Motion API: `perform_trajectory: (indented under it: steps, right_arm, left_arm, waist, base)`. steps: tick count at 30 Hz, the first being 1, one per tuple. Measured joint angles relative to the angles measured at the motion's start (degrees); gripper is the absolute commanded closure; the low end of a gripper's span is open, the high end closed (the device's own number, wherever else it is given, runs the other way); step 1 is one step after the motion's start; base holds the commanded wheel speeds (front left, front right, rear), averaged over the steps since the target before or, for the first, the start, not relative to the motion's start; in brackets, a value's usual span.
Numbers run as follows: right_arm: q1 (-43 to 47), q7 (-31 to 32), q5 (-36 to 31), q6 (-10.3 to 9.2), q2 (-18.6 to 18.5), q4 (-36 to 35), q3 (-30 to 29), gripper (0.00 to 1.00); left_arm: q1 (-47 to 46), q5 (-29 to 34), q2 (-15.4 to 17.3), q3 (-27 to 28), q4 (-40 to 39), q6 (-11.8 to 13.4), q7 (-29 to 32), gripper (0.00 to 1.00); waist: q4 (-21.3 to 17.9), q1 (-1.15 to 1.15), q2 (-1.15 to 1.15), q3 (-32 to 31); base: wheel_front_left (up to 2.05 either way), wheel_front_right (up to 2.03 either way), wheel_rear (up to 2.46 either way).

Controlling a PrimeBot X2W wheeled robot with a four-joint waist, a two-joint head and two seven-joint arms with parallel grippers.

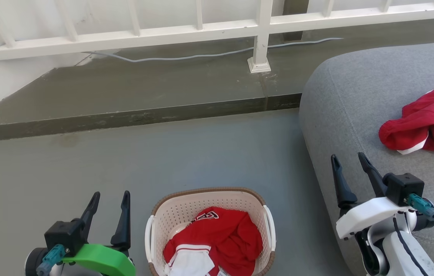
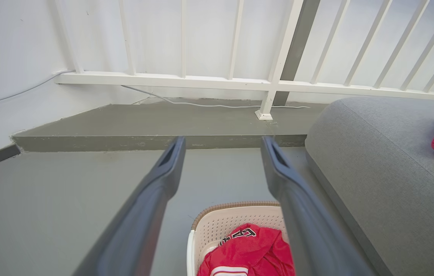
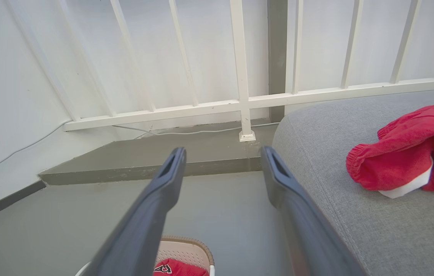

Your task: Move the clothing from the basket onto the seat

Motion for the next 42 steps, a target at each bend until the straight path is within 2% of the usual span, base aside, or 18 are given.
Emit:
perform_trajectory:
  steps: [15,19,32,36,42]
  right_arm:
    - [0.2,1.2,0.0,0.00,0.0,-2.8,0.6,0.00]
    - [0.2,1.4,0.0,0.00,0.0,-3.9,1.0,0.00]
    - [-0.3,2.7,0.0,0.11,0.1,-9.2,2.7,0.00]
    - [-1.5,2.7,0.0,0.11,0.2,-11.0,3.0,0.00]
    - [-3.3,2.7,0.0,0.18,0.4,-13.8,4.1,0.00]
  left_arm:
    - [0.1,0.8,-0.7,-1.1,0.0,0.0,1.0,0.00]
    - [0.0,1.4,-1.4,-3.2,1.5,-0.2,1.9,0.00]
    - [-6.6,6.5,-6.1,-15.6,12.8,-5.9,7.6,0.00]
    - [-9.7,7.5,-7.4,-17.1,16.7,-7.0,8.6,0.00]
    - [-13.7,8.0,-7.8,-17.7,22.9,-7.6,10.1,0.00]
  waist:
    - [-0.2,0.00,0.00,1.2]
    - [-0.6,0.00,0.00,2.0]
    - [-3.3,0.00,0.00,7.2]
    - [-4.4,0.00,0.00,9.9]
    - [-6.5,0.01,0.00,14.3]
  base:
    - [0.00,0.00,0.00]
    - [0.00,0.00,0.00]
    - [0.00,0.00,0.00]
    - [0.00,0.00,0.00]
    - [0.00,0.00,0.00]
